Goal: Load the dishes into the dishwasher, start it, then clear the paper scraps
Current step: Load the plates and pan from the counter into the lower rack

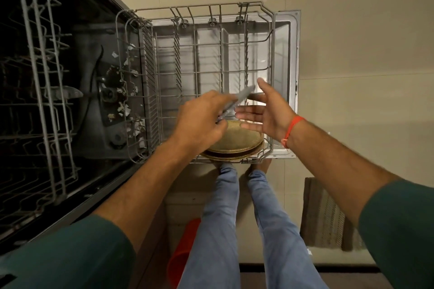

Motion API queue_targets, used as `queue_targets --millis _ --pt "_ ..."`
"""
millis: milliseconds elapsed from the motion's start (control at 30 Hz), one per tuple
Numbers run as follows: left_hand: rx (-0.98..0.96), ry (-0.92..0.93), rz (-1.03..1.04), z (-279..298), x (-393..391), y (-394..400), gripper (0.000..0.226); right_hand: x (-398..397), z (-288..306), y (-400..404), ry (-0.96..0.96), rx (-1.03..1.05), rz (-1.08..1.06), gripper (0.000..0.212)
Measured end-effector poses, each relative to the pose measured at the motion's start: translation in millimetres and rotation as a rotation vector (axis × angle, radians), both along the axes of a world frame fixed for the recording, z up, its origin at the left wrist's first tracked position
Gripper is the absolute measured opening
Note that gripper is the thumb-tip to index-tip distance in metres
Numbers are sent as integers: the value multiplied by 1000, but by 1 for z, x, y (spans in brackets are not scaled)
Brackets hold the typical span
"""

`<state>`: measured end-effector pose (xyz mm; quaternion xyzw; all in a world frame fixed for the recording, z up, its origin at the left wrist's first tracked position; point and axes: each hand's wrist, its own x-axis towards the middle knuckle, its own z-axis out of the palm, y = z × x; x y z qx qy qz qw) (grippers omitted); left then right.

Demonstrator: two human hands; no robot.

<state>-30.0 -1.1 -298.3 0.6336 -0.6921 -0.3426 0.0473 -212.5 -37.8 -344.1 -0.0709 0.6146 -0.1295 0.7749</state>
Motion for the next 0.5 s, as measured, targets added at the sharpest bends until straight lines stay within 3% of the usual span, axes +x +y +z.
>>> queue_targets --millis 167,500 --pt "-23 -76 -331 -15 -18 5 53 -1 1 6 152 85 53 17" --pt "41 -64 -398 -45 -23 37 56 -17 -25 48 172 221 -74 11"
